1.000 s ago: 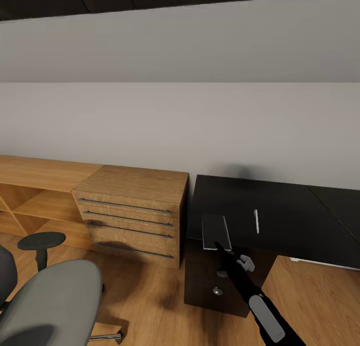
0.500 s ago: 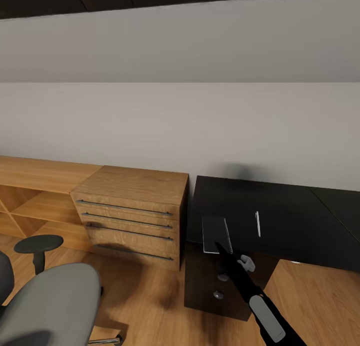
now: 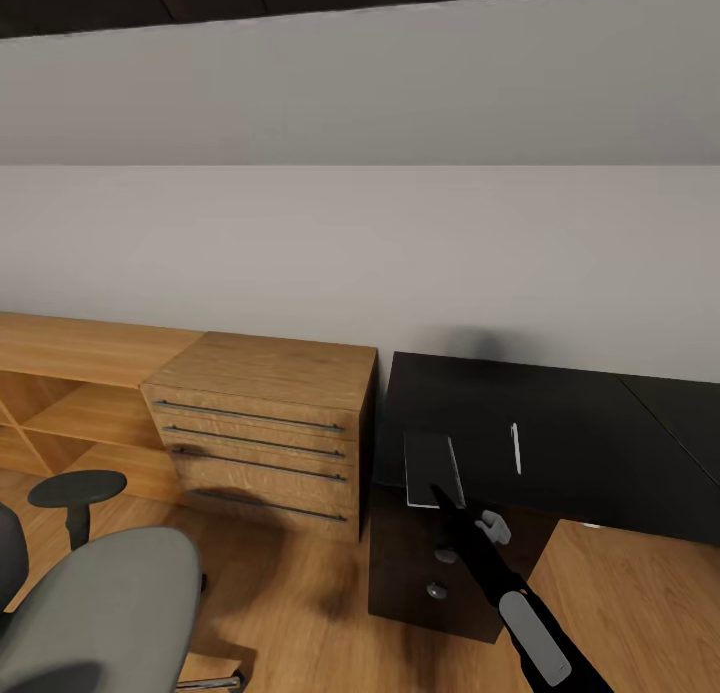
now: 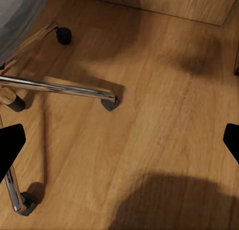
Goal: In the bedroom, organize the workspace by keeping the computer under the desk, ensuring the monitor is on the desk, placing the keyboard on the desk next to the monitor, placing the mouse on the desk next to the keyboard, moving the folder from the swivel chair onto the desk next to the mouse, stacking the notebook on top of the folder with the pen on top of the notebook, and positioning the swivel chair next to the desk.
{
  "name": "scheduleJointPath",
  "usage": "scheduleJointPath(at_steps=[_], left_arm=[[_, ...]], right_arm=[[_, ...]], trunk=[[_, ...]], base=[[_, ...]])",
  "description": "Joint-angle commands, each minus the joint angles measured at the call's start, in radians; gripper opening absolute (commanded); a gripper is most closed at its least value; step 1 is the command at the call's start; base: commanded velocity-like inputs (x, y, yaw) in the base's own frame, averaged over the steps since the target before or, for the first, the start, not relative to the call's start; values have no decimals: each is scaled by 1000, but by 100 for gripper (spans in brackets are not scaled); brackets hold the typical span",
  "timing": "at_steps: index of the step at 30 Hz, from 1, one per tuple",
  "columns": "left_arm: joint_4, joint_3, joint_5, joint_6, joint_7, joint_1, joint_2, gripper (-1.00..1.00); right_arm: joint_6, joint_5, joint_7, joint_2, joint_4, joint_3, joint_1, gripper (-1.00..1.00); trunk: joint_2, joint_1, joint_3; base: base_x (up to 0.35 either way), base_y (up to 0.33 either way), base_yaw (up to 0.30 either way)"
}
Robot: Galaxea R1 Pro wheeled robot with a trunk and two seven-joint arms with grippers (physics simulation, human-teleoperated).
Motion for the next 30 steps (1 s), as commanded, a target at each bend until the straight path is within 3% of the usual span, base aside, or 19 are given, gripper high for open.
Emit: scheduleJointPath(at_steps=[1,27,30], left_arm=[[0,2,-11,-2,9,0,0,100],[0,2,-11,-3,9,0,0,100],[0,2,-11,-3,9,-1,0,100]], right_arm=[[-2,-10,2,-1,1,4,-1,-100],[-2,-10,0,-3,0,4,-1,-100],[-2,-10,0,-3,0,4,-1,-100]], trunk=[[0,0,-1],[0,0,-1],[21,-12,8]], base=[[0,0,0],[0,0,0],[0,0,0]])
